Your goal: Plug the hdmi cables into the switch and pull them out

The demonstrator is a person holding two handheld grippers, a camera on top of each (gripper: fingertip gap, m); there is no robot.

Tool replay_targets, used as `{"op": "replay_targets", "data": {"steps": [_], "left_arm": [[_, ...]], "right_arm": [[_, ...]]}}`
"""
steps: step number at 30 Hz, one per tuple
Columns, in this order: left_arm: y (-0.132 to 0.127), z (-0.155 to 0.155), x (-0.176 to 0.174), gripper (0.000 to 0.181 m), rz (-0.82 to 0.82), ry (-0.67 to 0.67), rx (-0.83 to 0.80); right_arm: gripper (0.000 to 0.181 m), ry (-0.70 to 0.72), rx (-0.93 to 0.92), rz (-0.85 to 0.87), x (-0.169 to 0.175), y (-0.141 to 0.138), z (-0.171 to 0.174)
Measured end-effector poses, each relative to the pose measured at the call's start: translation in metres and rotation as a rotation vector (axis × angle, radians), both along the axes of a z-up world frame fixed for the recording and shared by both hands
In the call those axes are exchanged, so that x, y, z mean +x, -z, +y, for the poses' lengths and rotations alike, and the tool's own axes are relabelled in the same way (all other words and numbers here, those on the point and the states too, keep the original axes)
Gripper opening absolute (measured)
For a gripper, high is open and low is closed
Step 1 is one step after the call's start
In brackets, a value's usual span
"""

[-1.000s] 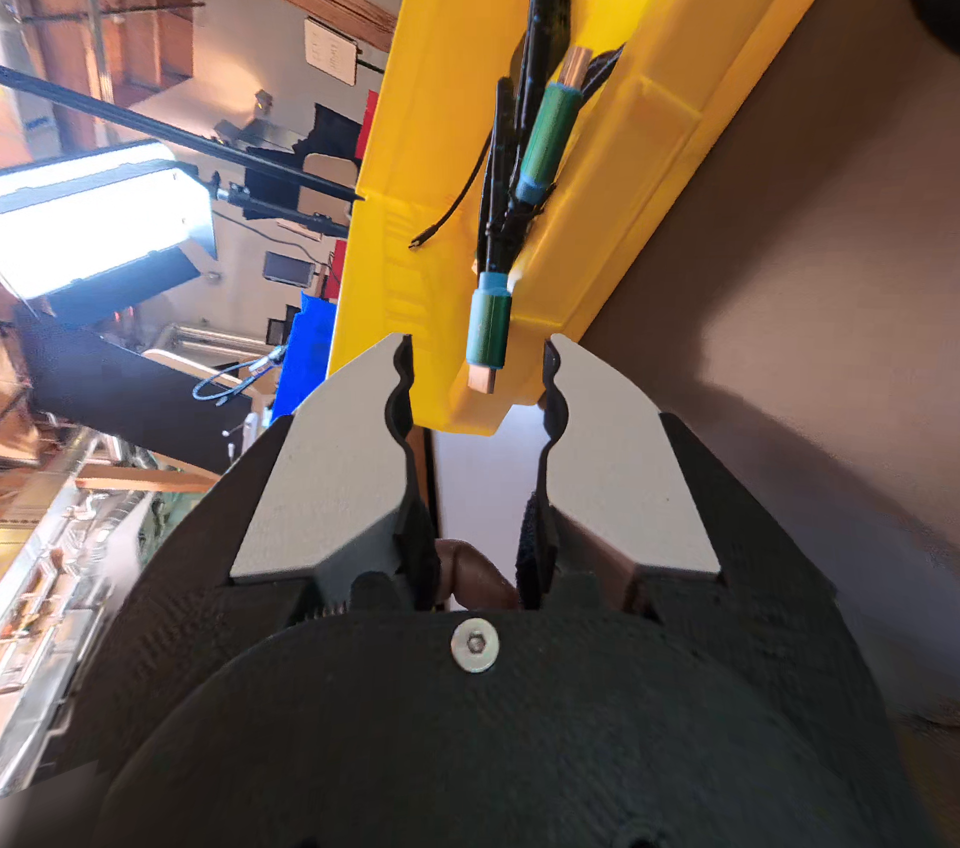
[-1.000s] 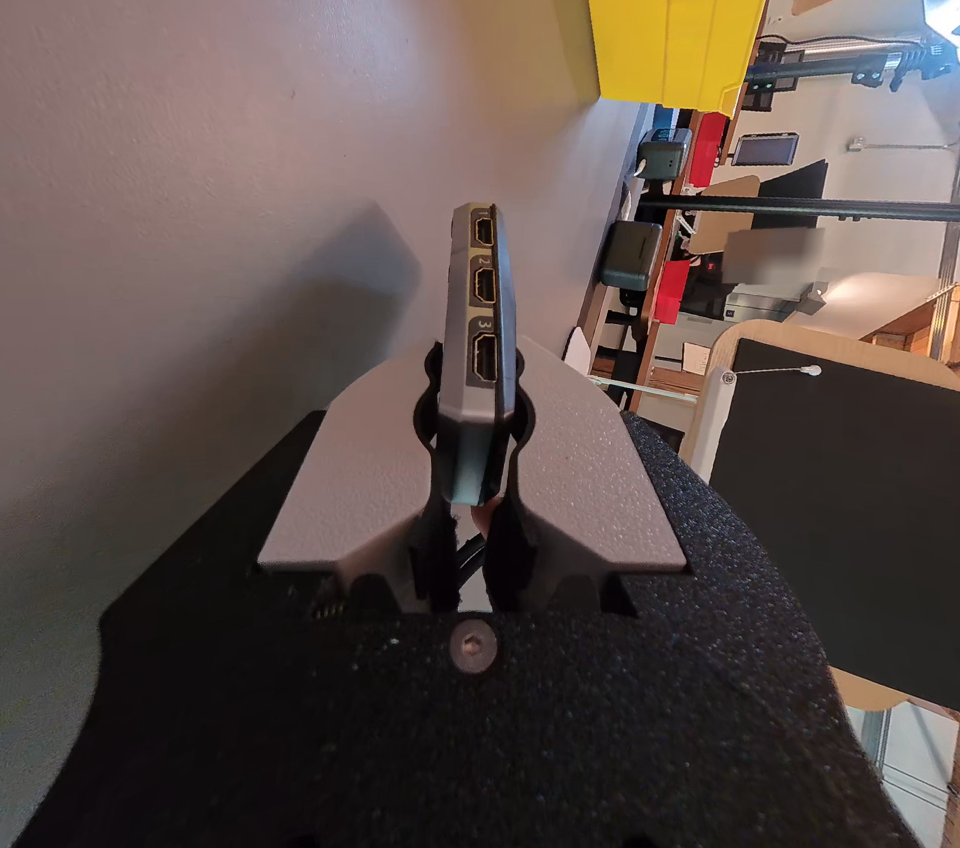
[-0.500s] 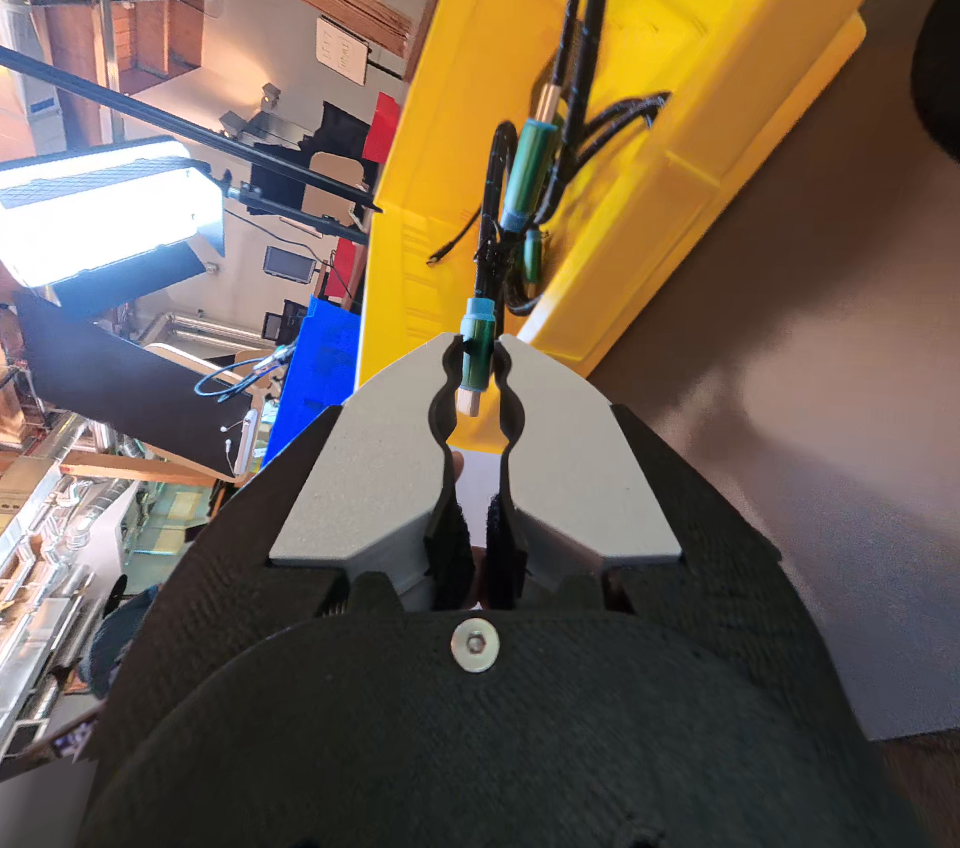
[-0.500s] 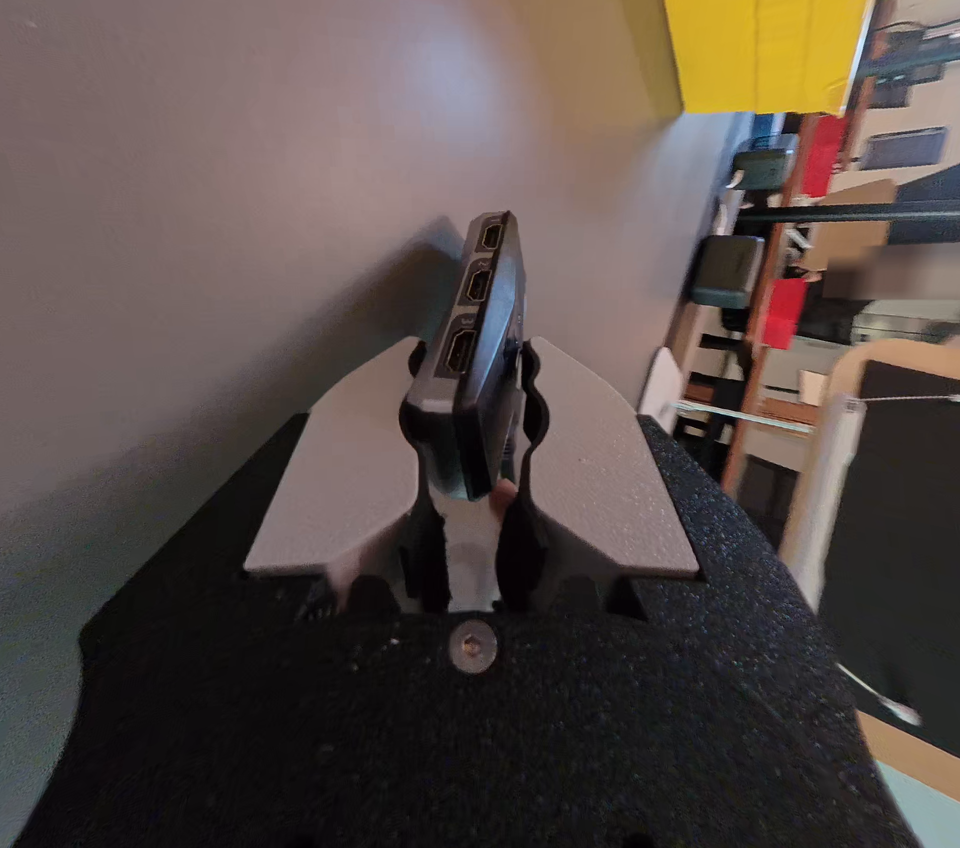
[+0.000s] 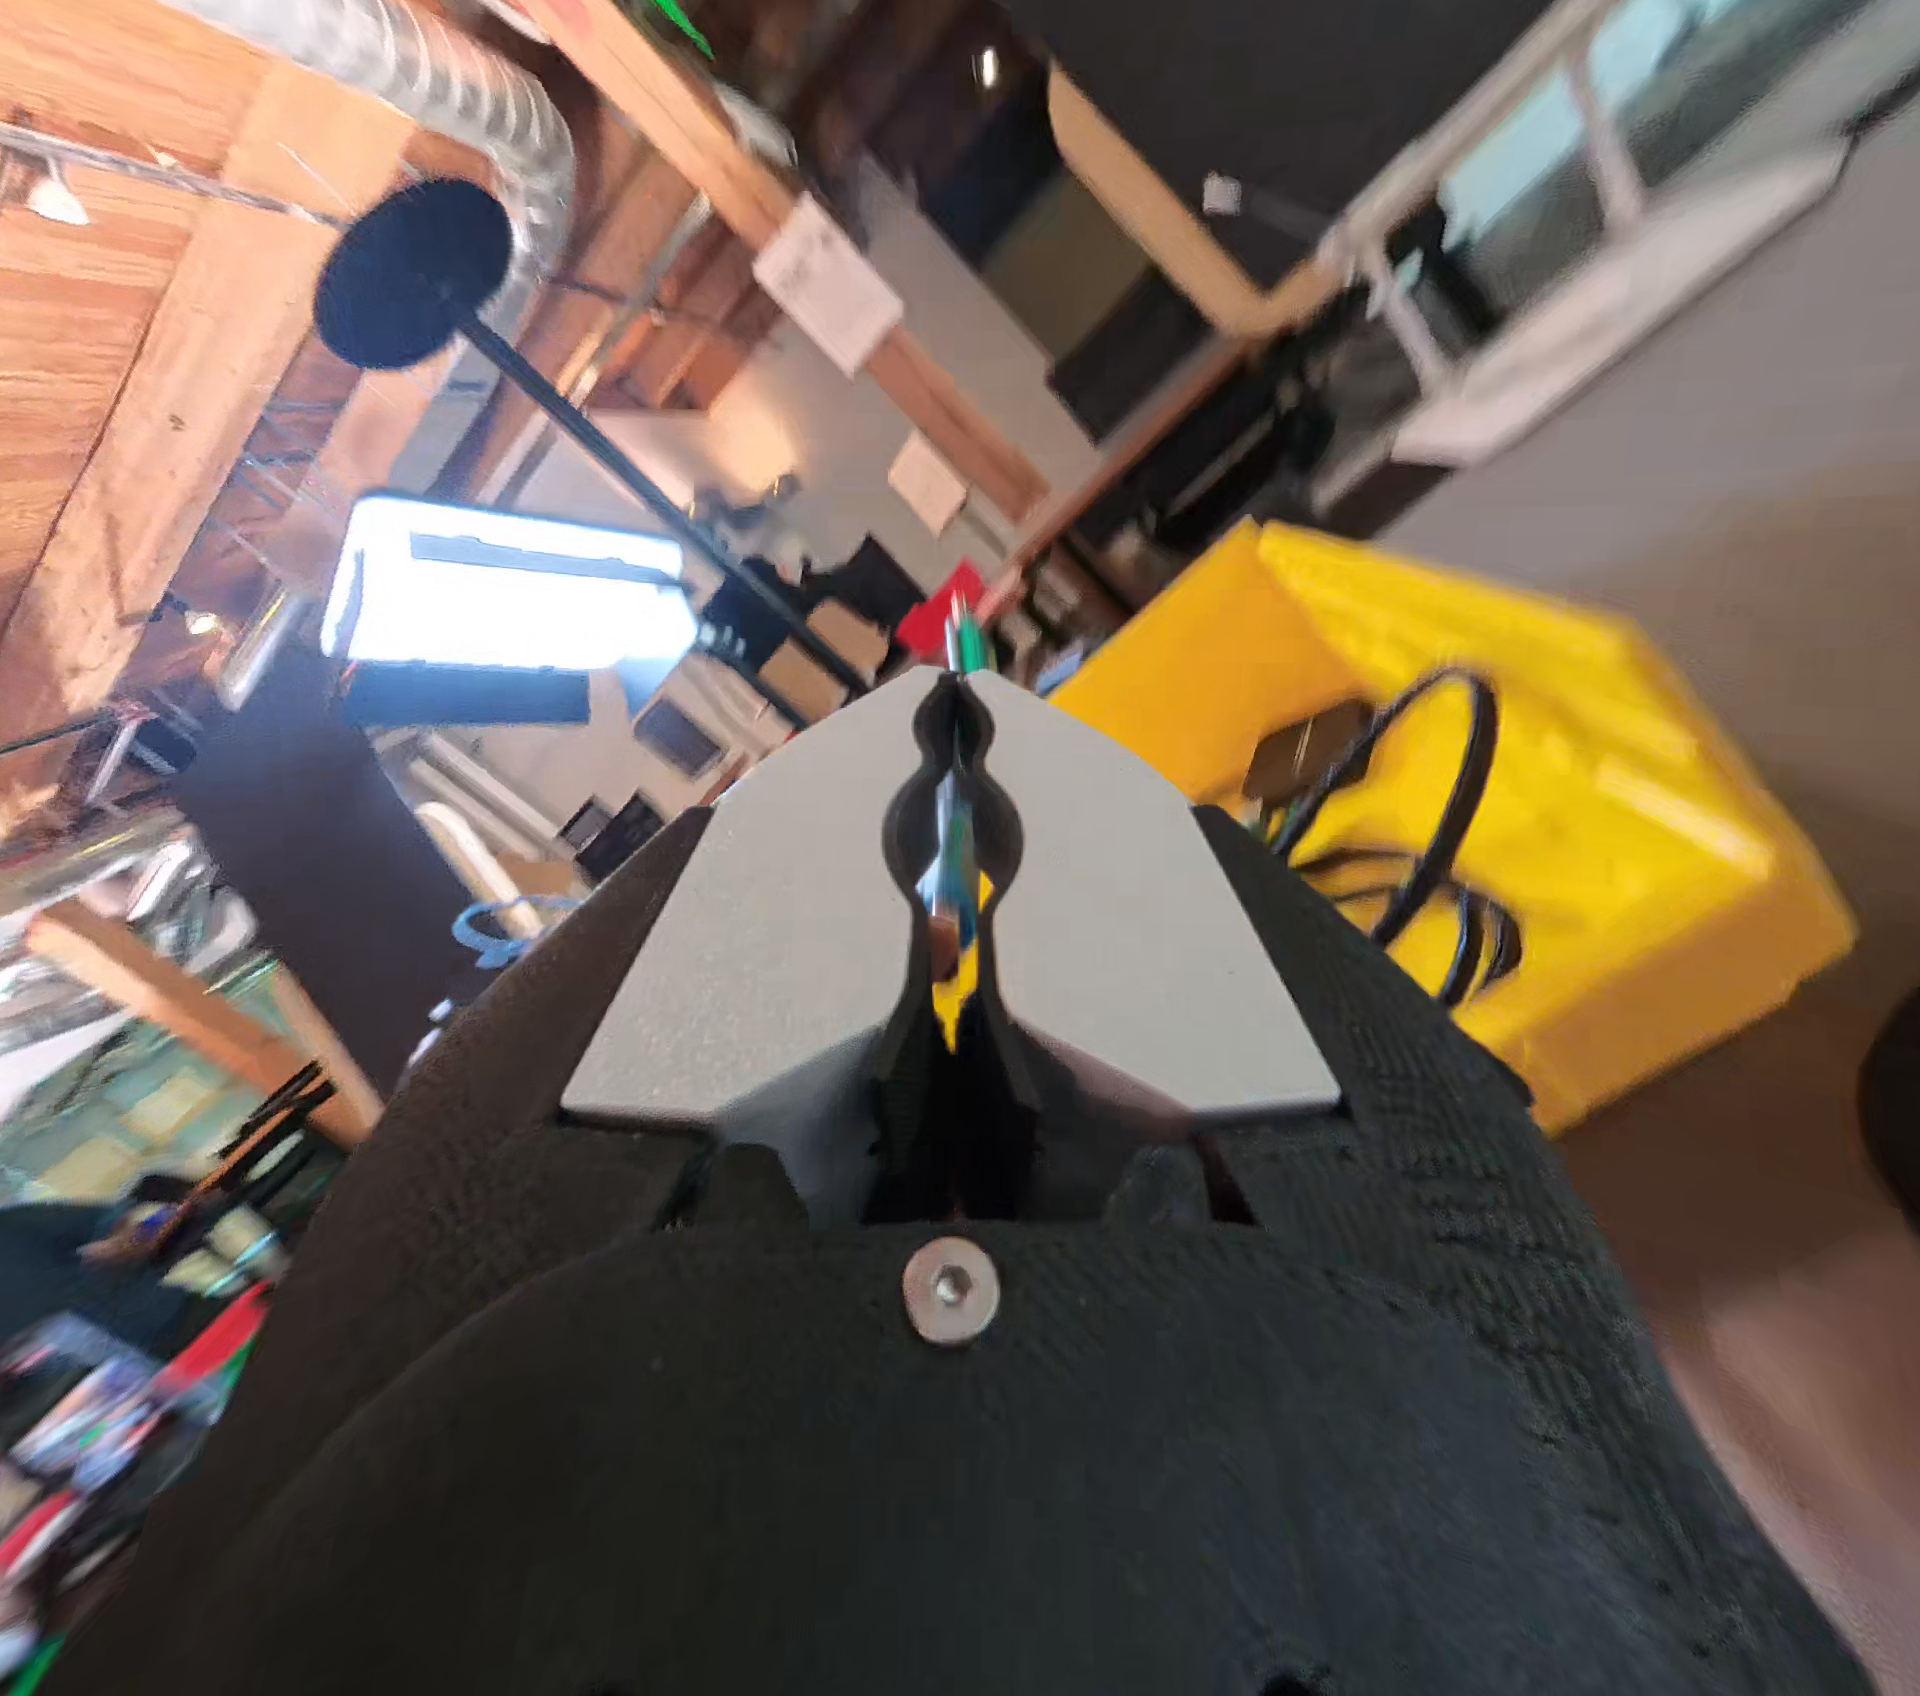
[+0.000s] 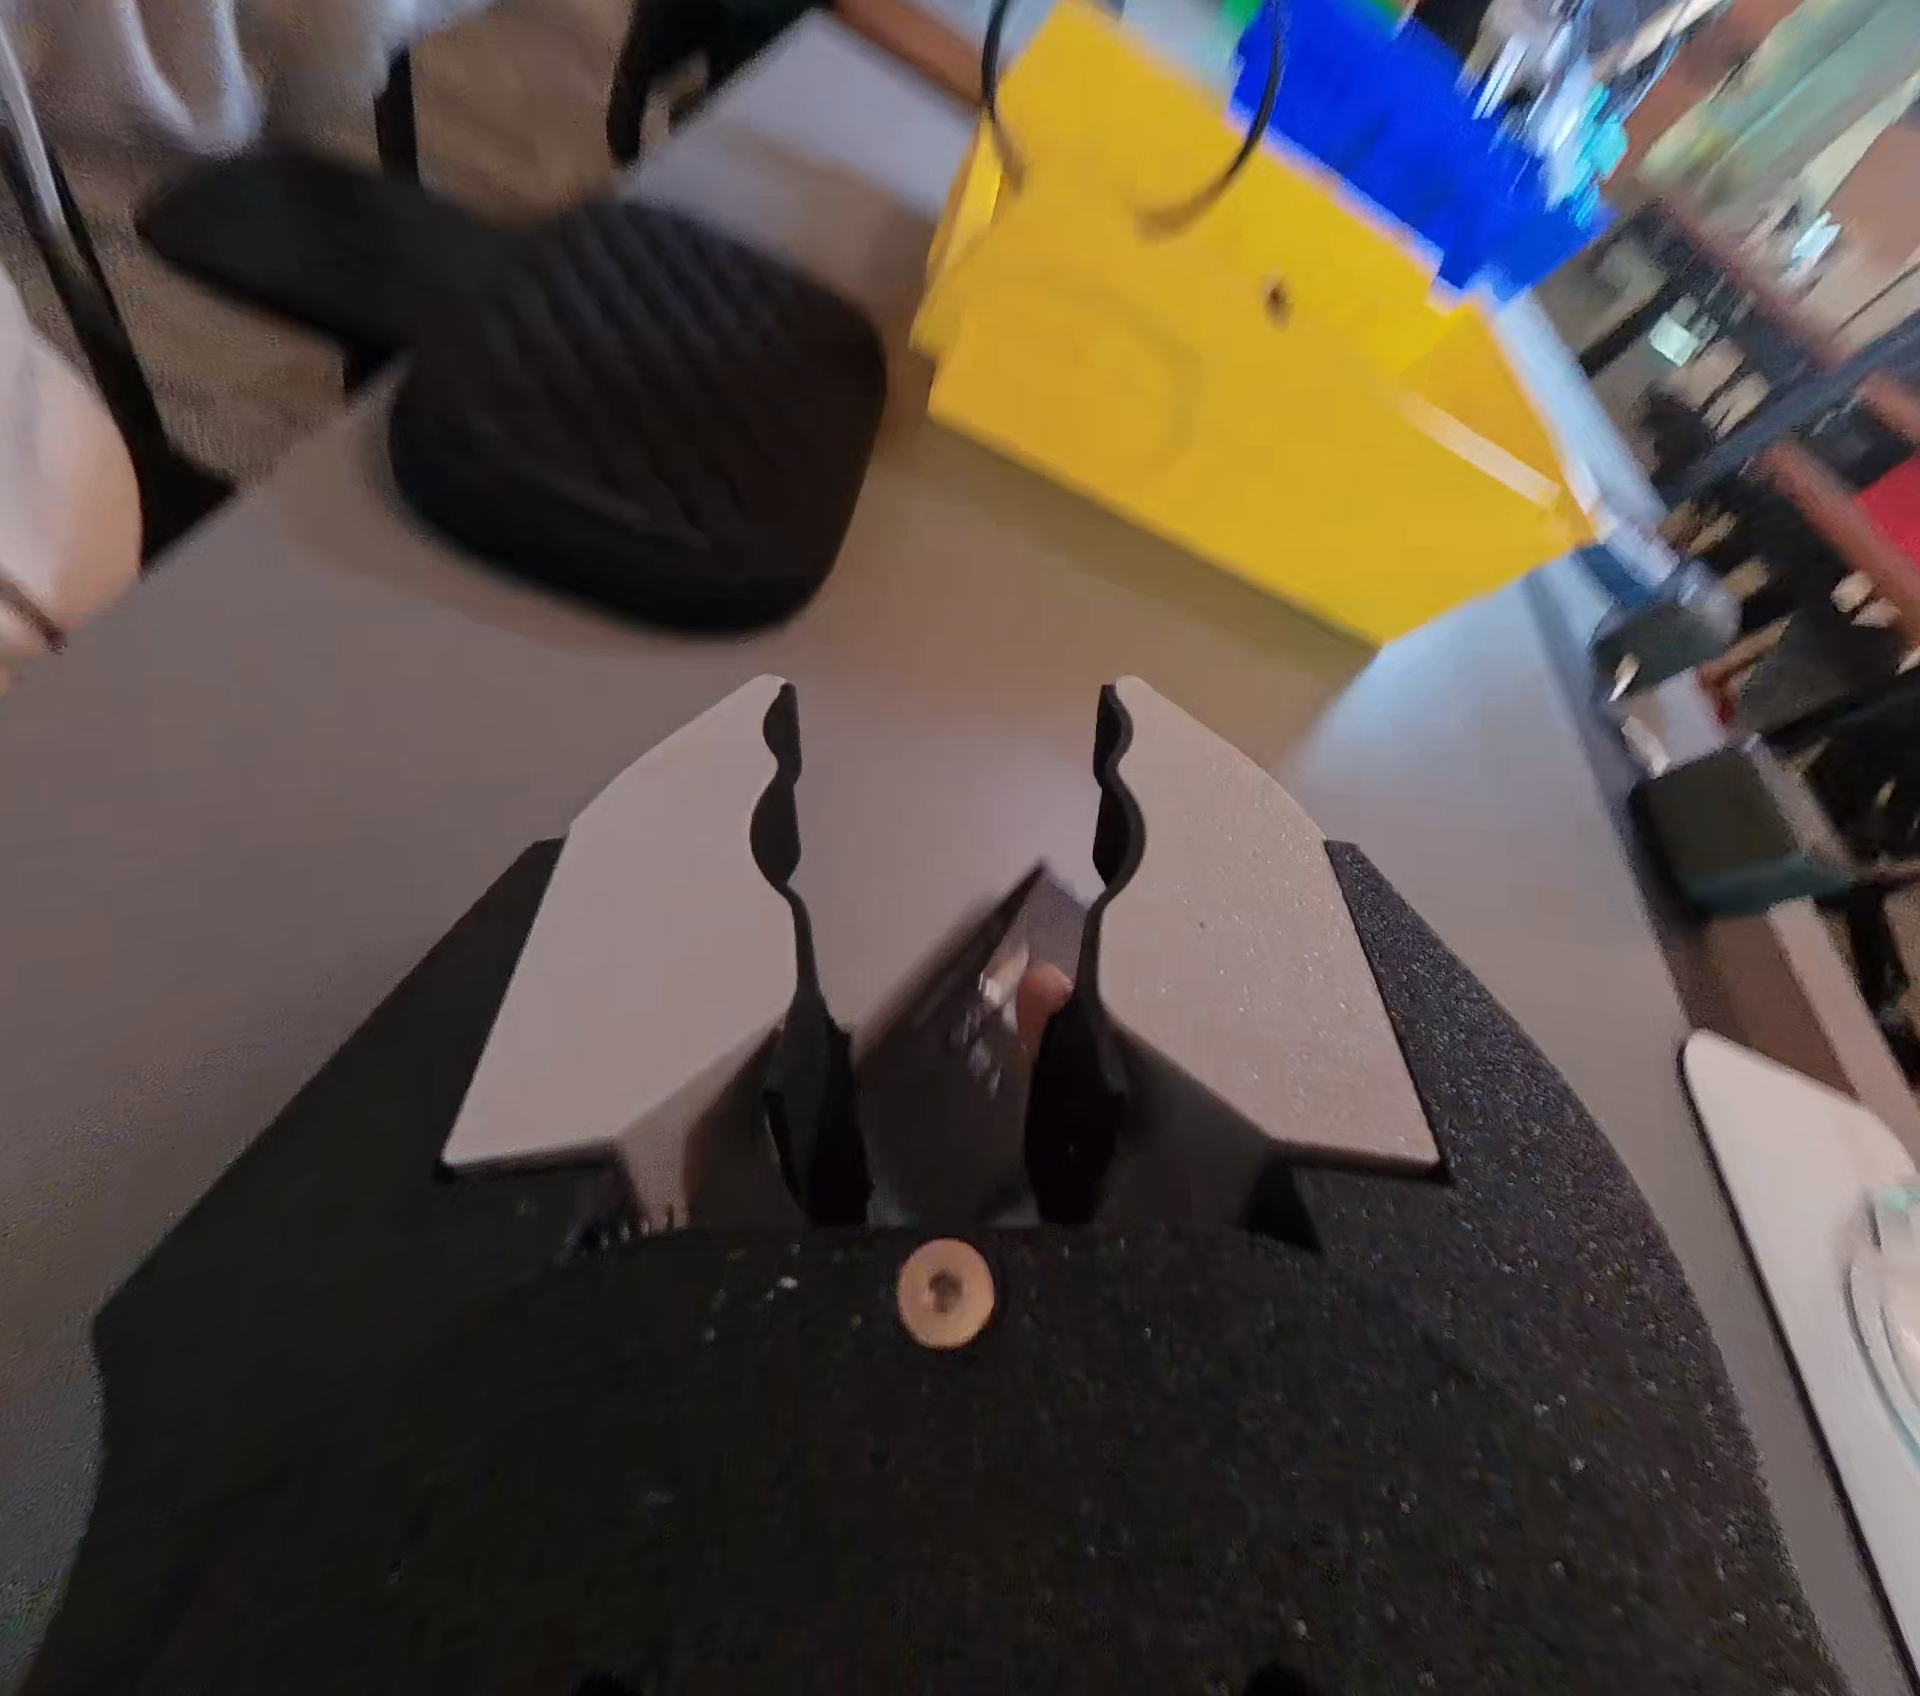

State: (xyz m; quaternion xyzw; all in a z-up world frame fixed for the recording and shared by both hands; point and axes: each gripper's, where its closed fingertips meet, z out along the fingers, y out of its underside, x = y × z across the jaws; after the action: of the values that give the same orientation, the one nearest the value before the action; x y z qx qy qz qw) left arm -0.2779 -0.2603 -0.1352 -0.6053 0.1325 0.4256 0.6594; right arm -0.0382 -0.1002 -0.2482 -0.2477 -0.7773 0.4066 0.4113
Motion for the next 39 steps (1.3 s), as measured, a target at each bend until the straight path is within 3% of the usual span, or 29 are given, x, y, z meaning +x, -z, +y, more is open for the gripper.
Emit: {"op": "replay_targets", "data": {"steps": [3,5,9,14,20,25,28,31,36,39], "left_arm": [[-0.015,0.012,0.004,0.0,-0.045,0.015,0.013],[0.005,0.021,-0.008,0.0,-0.106,-0.029,-0.139],[0.057,0.027,-0.011,0.039,-0.237,0.008,-0.414],[0.104,0.018,-0.011,0.052,-0.288,-0.035,-0.699],[0.144,0.007,-0.022,0.059,-0.225,-0.084,-0.978],[0.155,0.01,-0.029,0.056,-0.158,-0.027,-1.03],[0.164,0.004,-0.03,0.04,-0.15,-0.008,-1.101],[0.157,0.002,-0.031,0.027,-0.13,0.002,-1.082],[0.14,0.003,-0.028,0.022,-0.137,0.03,-0.98],[0.107,0.013,-0.023,0.019,-0.102,0.056,-0.762]], "right_arm": [[0.055,-0.062,-0.109,0.172,0.001,-0.032,-0.013],[0.055,-0.052,-0.122,0.211,0.003,-0.041,-0.011],[0.053,0.009,-0.093,0.258,0.004,-0.048,0.002],[0.053,0.018,-0.065,0.246,0.002,-0.044,0.003],[0.053,0.025,-0.05,0.23,0.0,-0.039,0.005],[0.052,0.028,-0.048,0.231,0.0,-0.038,0.006],[0.052,0.037,-0.034,0.221,-0.001,-0.036,0.008],[0.052,0.041,-0.031,0.217,-0.001,-0.034,0.009],[0.052,0.043,-0.022,0.209,-0.002,-0.032,0.01],[0.052,0.046,-0.017,0.208,-0.003,-0.032,0.011]]}}
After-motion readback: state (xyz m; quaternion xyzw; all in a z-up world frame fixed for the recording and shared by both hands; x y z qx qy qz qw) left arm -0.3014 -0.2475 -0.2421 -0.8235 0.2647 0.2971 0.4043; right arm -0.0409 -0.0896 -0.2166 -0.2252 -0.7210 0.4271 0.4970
